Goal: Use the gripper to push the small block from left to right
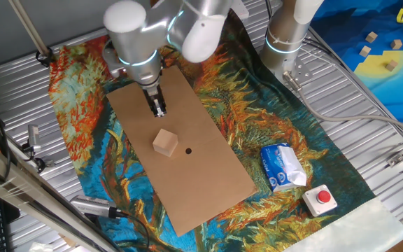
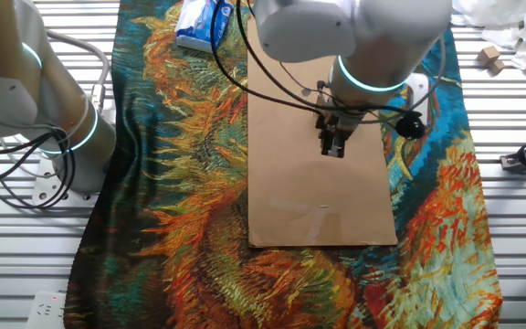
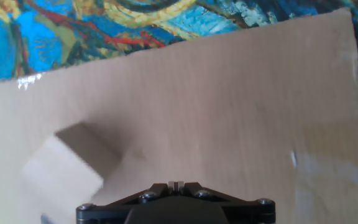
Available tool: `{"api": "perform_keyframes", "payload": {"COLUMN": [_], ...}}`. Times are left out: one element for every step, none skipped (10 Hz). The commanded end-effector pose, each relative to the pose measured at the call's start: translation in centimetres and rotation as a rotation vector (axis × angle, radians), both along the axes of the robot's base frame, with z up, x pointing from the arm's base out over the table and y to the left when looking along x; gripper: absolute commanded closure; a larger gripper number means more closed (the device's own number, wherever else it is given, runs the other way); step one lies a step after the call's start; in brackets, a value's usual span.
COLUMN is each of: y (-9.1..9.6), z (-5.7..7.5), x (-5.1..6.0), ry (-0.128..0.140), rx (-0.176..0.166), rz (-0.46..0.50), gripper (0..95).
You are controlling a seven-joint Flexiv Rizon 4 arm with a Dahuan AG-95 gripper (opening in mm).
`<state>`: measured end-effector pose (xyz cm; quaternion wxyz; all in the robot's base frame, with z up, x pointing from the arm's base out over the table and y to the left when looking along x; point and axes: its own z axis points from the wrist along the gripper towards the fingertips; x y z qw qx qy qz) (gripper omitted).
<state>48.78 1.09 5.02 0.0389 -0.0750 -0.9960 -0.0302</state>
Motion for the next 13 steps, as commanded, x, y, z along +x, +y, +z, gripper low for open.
{"api": "perform_keyframes", "payload": {"y": [-0.1, -0.2, 0.0, 0.3, 0.8, 1.1, 2.1, 3.0, 3.4, 4.2, 4.5, 4.7, 4.8], "z": [-0.1, 0.0, 0.0, -0.1, -0.3, -0.4, -0.8, -0.9, -0.9, -0.7, -0.7, -0.7, -0.7], "x": [1.5, 2.2, 2.8, 3.3, 3.7, 3.8, 4.1, 4.3, 4.3, 4.4, 4.4, 4.4, 4.0], "ry": [0.005, 0.005, 0.004, 0.004, 0.0, -0.001, -0.006, -0.009, -0.009, -0.002, 0.002, 0.006, 0.009], "rx": [0.01, 0.018, 0.02, 0.021, 0.024, 0.023, 0.022, 0.021, 0.021, 0.021, 0.02, 0.02, 0.022], "rz": [0.003, 0.0, -0.003, -0.009, -0.018, -0.022, -0.037, -0.042, -0.046, -0.052, -0.054, -0.055, -0.054], "gripper": [95.0, 95.0, 95.0, 95.0, 95.0, 95.0, 95.0, 95.0, 95.0, 95.0, 95.0, 95.0, 95.0]}}
